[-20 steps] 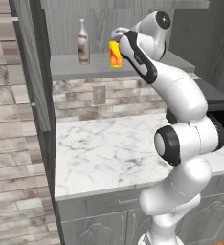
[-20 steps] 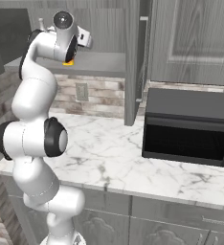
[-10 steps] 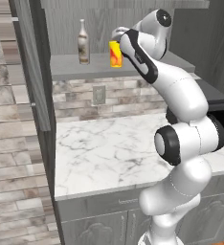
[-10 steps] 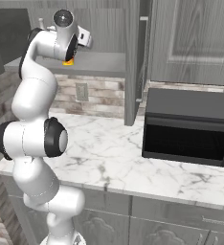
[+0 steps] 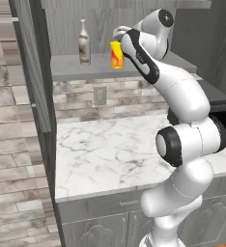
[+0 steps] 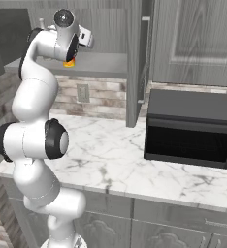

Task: Open the cabinet directly in front. Then move the liquor and the cup to the dining counter with the candle on it.

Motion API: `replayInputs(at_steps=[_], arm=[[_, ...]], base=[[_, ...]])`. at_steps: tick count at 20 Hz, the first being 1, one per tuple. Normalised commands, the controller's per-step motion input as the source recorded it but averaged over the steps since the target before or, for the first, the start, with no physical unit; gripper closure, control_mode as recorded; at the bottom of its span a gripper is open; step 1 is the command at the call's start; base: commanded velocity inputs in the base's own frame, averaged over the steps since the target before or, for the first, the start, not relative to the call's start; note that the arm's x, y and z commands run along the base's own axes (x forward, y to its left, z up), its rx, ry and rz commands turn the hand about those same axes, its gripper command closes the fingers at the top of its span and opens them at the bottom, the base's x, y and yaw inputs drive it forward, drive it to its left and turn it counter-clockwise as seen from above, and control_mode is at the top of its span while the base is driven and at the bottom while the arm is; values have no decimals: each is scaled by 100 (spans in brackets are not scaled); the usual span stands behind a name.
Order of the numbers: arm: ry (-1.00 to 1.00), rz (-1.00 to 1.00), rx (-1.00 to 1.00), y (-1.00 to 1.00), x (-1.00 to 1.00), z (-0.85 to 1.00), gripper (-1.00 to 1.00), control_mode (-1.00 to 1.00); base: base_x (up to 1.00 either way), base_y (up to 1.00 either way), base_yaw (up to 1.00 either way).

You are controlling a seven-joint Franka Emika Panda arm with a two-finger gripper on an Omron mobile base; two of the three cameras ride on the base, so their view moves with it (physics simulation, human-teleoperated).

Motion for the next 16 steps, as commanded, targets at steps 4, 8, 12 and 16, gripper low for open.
replayInputs(at_steps=[4, 8, 12, 16], arm=[[0, 0, 0, 0, 0, 0, -100, -100], [0, 0, 0, 0, 19, 0, -100, -100], [0, 0, 0, 0, 29, -1, -100, -100], [0, 0, 0, 0, 14, -8, -100, -100]], base=[[0, 0, 0], [0, 0, 0], [0, 0, 0], [0, 0, 0]])
